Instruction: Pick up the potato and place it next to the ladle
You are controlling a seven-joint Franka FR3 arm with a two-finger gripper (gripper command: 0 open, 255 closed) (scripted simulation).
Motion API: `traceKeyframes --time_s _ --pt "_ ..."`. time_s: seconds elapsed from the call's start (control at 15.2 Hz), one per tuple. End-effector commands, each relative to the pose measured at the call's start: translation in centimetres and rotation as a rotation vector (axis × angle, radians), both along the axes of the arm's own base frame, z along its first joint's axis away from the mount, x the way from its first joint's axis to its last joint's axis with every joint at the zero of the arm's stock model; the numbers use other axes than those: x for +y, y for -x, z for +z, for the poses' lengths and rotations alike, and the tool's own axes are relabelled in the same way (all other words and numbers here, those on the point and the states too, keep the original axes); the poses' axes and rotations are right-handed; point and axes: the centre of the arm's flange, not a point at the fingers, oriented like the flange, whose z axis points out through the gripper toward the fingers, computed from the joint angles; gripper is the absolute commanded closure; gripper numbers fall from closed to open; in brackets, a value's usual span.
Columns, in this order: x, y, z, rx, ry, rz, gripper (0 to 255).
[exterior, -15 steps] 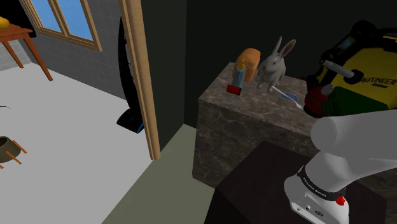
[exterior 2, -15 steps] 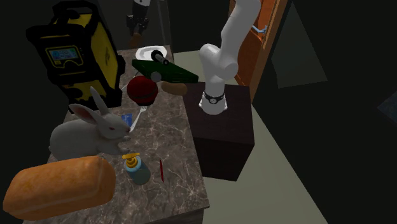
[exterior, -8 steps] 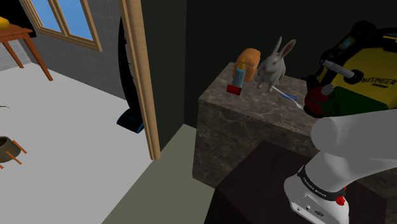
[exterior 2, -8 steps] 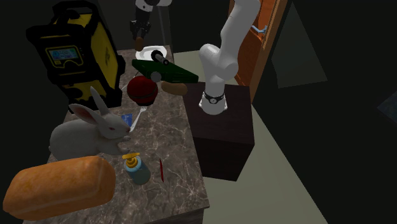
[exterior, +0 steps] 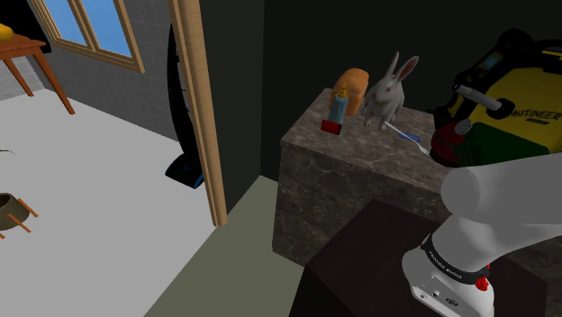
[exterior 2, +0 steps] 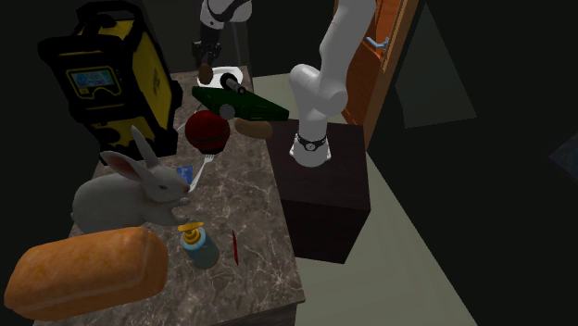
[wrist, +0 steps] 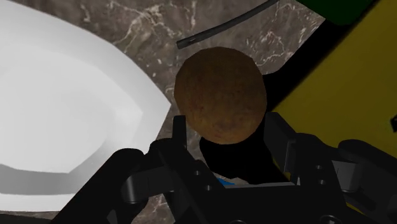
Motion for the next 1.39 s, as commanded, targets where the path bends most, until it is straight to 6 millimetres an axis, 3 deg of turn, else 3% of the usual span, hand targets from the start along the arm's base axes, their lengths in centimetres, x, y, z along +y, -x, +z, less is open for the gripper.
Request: traceKeyframes --time_s 0.0,0.86,1.32 --pt "0.2 0.0 -1.1 0.0 0.0 0.0 255" --pt "0.2 0.0 -8.0 0.0 0.0 0.0 255" --pt "0.2 0.0 -8.2 0.0 0.0 0.0 255"
